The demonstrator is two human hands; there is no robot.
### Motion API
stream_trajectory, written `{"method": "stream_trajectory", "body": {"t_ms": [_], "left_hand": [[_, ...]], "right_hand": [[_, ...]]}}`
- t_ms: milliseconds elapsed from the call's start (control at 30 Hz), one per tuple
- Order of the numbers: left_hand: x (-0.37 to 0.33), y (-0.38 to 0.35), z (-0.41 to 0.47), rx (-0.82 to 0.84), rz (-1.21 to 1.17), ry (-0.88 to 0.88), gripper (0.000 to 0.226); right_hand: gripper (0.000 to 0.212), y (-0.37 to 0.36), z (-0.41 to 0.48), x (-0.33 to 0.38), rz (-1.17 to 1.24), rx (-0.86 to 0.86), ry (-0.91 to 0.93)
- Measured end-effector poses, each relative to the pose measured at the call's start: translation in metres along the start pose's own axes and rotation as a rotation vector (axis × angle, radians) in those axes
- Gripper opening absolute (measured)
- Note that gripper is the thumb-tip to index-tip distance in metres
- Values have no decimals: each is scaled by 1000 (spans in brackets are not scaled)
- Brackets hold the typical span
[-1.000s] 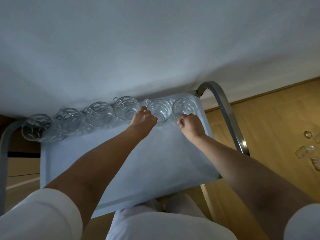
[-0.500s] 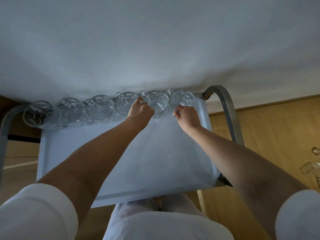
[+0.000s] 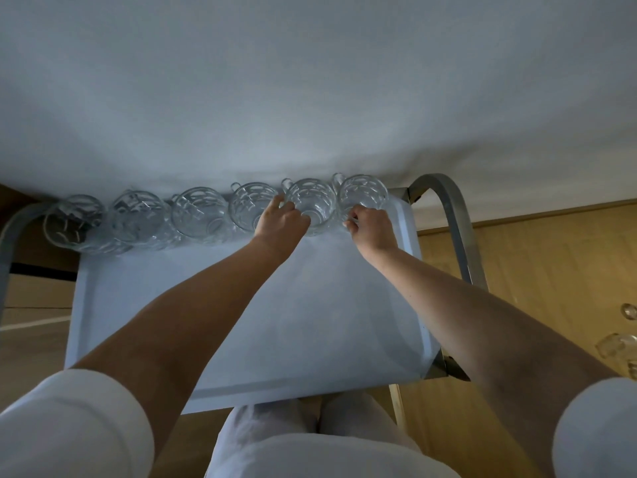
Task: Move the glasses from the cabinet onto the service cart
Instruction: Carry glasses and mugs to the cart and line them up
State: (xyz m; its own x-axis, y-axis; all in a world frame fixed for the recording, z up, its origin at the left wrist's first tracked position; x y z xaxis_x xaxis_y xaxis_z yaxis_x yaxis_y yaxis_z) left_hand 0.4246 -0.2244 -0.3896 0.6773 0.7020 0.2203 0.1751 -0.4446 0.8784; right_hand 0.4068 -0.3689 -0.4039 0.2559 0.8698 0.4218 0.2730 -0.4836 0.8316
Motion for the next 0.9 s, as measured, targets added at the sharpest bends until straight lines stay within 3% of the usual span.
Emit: {"method": "stream_trajectory", "body": {"t_ms": [100,200,300,533,767,900], "left_hand": [[-2,-3,-2,-54,46,-30,30],[2,-1,-1,-91,-30,-94,35],[10,-4,3,-11,-171,-68,48],[26,34,-6,-136,-412,-75,53],[-7,66,-16,-223,-405,-292,62],[-73,114,-17,-260,-398,-449,64]], "right_hand": [[17,-3,2,-1,23,35,8],[33,-3,-3,2,28,61,29],[40,8,-11,8,-25,2,58],[51,42,-39,17,-102,-143,23],[61,28,-104,-1,63,-248,18],[57,61,-156,-43,78,-377,-69]]}}
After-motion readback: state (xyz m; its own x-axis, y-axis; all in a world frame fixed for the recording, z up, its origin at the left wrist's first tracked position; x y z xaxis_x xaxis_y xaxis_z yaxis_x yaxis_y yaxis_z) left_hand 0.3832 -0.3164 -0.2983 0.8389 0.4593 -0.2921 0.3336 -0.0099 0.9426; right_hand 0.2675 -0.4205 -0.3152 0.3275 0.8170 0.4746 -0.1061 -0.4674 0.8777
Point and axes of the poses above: each hand's wrist, its own z-axis towards the middle knuckle, its own y-axis out of the back of the hand, x = y × z, the point moved 8 cm from there along z, towards the middle knuckle, and after that the axes turned 8 degrees about x, right-handed, at the moved point
